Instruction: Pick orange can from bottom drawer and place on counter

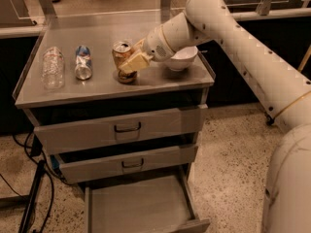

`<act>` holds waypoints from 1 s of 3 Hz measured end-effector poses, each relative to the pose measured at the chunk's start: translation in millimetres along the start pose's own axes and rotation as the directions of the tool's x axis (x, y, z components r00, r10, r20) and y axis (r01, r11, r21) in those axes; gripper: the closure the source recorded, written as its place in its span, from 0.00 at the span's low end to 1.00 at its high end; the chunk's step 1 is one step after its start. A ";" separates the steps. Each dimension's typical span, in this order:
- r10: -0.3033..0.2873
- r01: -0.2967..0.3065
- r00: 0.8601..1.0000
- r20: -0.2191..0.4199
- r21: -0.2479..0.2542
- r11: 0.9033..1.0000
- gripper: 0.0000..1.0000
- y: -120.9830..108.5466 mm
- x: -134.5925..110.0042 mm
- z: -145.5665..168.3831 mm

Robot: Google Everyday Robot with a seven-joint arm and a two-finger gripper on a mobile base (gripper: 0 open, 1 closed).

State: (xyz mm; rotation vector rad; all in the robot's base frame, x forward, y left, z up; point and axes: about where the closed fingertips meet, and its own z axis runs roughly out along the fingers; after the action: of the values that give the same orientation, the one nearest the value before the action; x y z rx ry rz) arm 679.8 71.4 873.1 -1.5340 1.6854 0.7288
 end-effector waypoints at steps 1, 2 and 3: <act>0.000 0.000 1.000 0.000 0.000 1.000 0.35 0.0 0.0 0.0; 0.000 0.000 1.000 0.000 0.000 1.000 0.11 0.0 0.0 0.0; 0.000 0.000 1.000 0.000 0.000 1.000 0.00 0.0 0.0 0.1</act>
Offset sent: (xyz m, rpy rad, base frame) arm 0.0000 0.0000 0.0000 0.0000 0.0000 0.0000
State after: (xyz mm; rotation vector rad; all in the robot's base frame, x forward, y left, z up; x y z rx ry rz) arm 679.8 71.5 873.0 -1.5342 1.6853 0.7290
